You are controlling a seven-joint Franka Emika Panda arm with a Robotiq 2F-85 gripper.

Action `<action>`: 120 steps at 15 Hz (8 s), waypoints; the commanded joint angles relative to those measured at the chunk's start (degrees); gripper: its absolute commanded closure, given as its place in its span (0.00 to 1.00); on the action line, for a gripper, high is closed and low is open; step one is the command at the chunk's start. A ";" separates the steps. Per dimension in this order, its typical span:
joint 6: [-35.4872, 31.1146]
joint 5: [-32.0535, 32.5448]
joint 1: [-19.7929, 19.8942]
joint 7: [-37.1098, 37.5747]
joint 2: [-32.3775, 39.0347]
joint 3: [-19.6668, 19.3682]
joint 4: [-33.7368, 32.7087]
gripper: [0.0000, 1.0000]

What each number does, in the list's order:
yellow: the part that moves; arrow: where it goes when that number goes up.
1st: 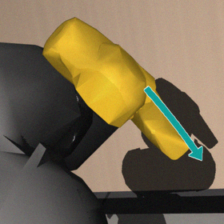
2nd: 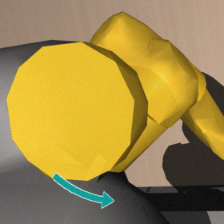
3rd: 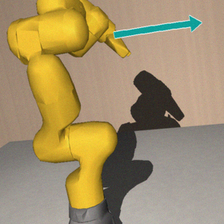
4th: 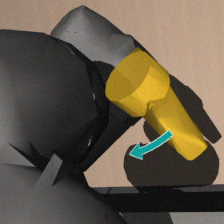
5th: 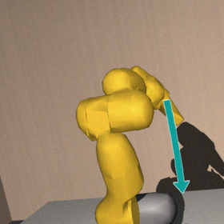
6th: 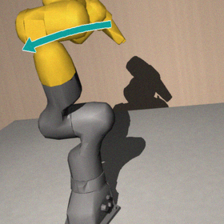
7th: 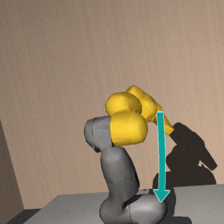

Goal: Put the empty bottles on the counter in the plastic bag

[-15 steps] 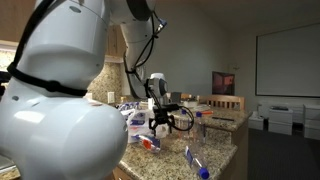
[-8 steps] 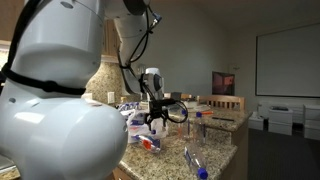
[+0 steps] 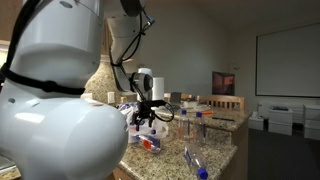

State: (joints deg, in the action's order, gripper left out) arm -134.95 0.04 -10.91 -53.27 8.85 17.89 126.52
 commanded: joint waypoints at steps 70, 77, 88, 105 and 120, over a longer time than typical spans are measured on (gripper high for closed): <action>4.01 -16.26 -1.07 47.70 4.98 -6.47 -14.53 0.85; 3.41 -17.19 -2.07 68.89 5.32 -7.39 -13.93 0.85; 6.62 -17.01 -1.36 73.10 5.76 -8.39 -15.09 0.85; -39.31 -15.33 -25.80 128.65 9.55 -22.41 -4.48 0.85; -33.23 -26.18 -27.44 128.37 -6.35 -21.23 7.09 0.00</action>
State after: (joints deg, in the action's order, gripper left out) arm -173.67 -17.55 -44.18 84.50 10.58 -9.51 128.46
